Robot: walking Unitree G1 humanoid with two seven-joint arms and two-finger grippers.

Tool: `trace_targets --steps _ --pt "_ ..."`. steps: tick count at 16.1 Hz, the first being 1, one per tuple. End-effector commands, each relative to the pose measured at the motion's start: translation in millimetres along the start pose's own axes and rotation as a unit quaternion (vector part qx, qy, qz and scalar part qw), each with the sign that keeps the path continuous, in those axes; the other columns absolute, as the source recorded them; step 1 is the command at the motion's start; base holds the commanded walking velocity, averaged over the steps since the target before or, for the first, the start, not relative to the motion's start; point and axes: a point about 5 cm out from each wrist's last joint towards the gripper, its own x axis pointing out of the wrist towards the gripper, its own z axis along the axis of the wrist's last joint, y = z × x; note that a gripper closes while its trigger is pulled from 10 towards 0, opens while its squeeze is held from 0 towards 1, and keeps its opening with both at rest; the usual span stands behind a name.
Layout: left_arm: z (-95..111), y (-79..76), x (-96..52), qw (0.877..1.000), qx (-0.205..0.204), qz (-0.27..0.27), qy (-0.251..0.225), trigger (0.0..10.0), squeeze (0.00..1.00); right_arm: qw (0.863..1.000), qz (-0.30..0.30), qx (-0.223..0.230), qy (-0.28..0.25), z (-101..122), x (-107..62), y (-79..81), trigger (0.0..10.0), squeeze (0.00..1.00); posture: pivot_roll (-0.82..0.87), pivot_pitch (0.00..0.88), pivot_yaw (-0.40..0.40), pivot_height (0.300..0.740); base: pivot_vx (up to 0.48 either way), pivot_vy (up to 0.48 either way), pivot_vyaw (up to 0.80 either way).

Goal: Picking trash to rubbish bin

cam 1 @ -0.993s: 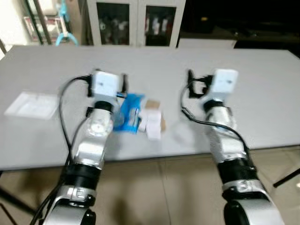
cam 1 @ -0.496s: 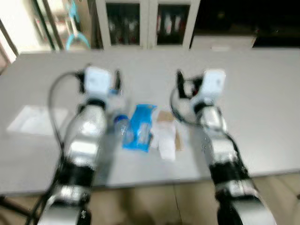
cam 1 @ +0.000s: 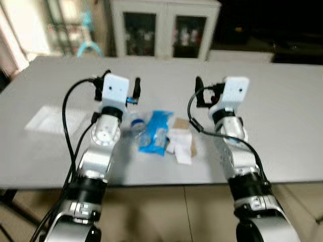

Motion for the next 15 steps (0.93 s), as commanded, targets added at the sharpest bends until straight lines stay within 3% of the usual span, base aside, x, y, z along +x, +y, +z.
trace_targets --steps 1,3,15 --pt "0.9 0.7 -1.4 1.0 -0.002 0.002 0.0 10.0 0.0 1.0 0.011 -0.001 -0.005 3.5 0.6 4.6 10.0 0.0 0.03 0.0 -0.049 0.74 0.0 0.0 0.8" --pt "0.0 1.7 -2.5 1.0 -0.002 0.004 0.001 10.0 0.0 1.0 0.015 0.0 -0.005 3.4 0.3 6.4 10.0 0.0 0.03 0.0 -0.051 0.74 0.0 0.0 0.68" --pt "-2.9 0.9 -2.0 1.0 0.014 0.005 0.013 10.0 0.0 1.0 0.023 0.002 0.007 0.0 -1.8 7.9 10.0 0.0 0.03 0.005 -0.049 0.74 0.0 0.0 0.0"
